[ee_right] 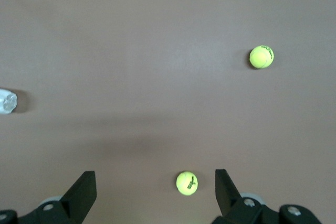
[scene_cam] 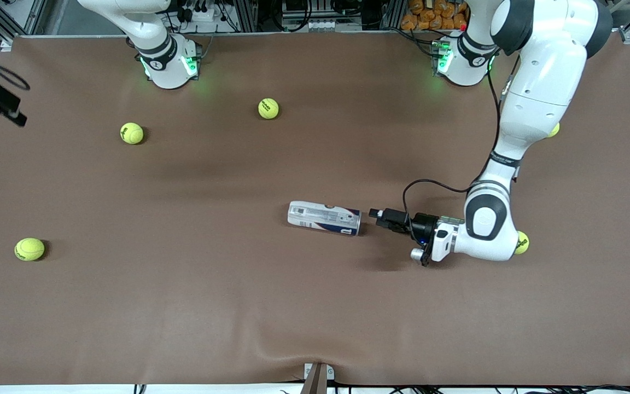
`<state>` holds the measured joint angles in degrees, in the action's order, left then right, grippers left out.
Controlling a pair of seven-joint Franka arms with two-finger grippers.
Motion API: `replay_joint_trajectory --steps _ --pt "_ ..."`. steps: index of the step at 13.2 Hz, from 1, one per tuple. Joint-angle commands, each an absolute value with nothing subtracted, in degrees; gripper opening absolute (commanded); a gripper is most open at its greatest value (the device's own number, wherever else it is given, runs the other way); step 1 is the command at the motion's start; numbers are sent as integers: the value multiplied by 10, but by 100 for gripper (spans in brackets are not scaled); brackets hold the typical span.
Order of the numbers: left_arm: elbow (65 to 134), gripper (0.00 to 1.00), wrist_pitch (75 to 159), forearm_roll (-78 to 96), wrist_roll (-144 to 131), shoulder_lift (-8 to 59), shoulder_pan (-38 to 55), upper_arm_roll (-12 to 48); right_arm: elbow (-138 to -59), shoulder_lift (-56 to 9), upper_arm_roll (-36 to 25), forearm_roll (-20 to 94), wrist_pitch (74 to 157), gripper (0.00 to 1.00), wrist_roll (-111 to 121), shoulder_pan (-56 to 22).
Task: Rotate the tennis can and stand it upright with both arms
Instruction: 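Reach the left gripper to the can's open end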
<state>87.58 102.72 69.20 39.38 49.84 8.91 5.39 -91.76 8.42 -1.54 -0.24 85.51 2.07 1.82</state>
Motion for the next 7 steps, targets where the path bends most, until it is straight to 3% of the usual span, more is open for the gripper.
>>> replay_joint_trajectory --steps 1,4,7 --pt "867 100 1036 728 406 507 99 54 -945 111 -13 8 845 100 27 11" --pt "865 100 1057 731 406 517 109 54 -943 110 -14 8 842 100 26 3" --pt "861 87 1065 752 406 522 124 54 -940 110 -15 8 829 100 27 4"
